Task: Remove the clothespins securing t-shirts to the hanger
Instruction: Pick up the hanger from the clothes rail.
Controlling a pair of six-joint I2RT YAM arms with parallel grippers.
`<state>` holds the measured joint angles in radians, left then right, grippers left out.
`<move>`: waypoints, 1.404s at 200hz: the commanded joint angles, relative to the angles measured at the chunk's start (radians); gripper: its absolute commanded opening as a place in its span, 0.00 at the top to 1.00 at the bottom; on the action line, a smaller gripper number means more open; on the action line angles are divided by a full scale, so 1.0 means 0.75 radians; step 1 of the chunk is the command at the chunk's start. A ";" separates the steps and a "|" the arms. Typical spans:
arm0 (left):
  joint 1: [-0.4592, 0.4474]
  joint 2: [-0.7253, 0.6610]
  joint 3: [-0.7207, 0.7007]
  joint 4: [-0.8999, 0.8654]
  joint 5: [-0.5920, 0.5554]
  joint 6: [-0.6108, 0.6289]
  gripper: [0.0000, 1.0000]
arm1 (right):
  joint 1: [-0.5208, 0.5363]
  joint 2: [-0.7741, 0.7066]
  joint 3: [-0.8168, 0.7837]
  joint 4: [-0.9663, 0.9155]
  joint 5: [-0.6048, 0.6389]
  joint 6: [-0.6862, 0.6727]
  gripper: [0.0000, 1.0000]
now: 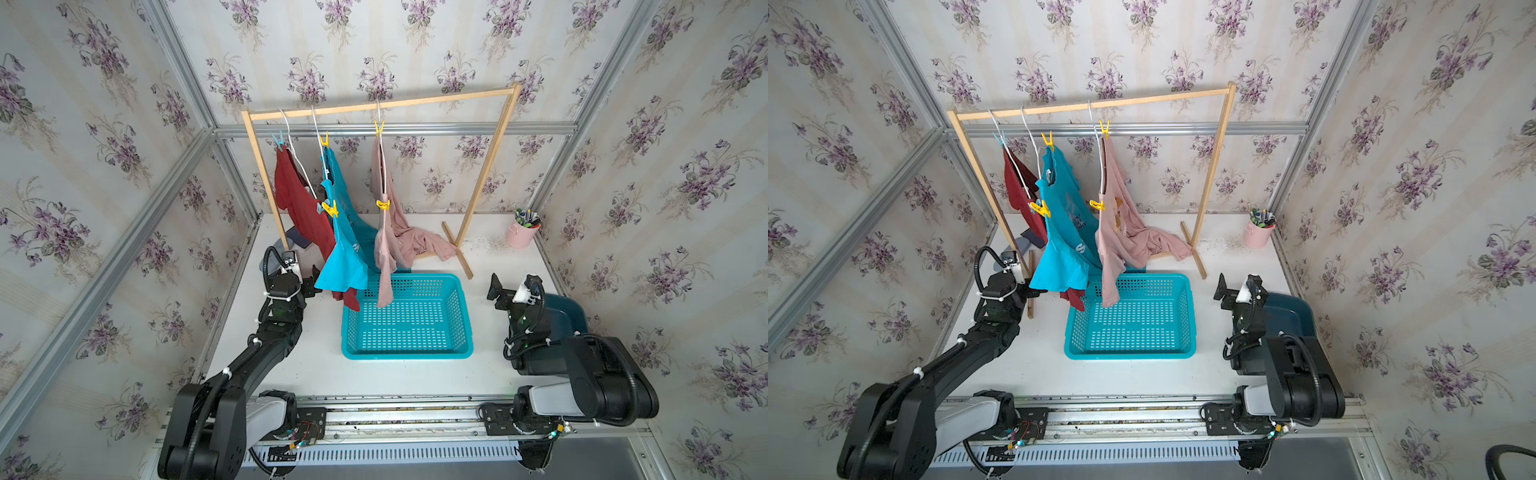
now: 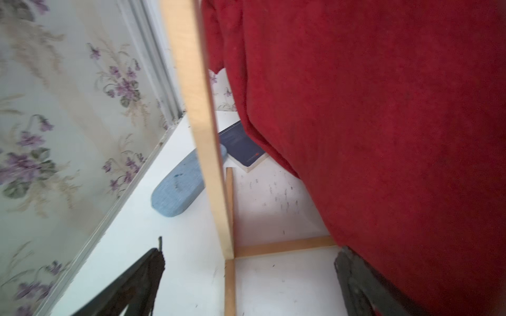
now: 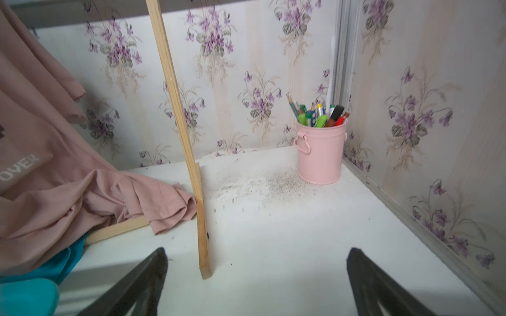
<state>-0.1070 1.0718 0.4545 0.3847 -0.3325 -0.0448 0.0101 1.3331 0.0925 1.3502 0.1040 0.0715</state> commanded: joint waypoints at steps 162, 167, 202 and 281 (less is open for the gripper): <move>-0.009 -0.284 1.240 -1.405 0.399 -0.307 0.00 | 0.771 0.154 1.848 -2.237 0.280 0.269 0.10; -0.017 -0.257 1.286 -1.413 0.450 -0.305 0.00 | 0.783 0.171 1.897 -2.260 0.281 0.269 0.12; -0.177 -0.129 1.549 -1.488 0.499 -0.269 0.00 | 0.860 0.292 2.270 -2.408 0.291 0.248 0.25; -0.541 0.088 1.786 -1.568 0.446 -0.102 0.00 | 1.046 0.971 3.589 -2.974 0.293 0.218 0.20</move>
<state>-0.4793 1.1305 1.7802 -0.7639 0.0174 -0.1722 0.7883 2.0689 2.8349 -0.8028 0.3756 0.2230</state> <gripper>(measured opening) 0.996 0.795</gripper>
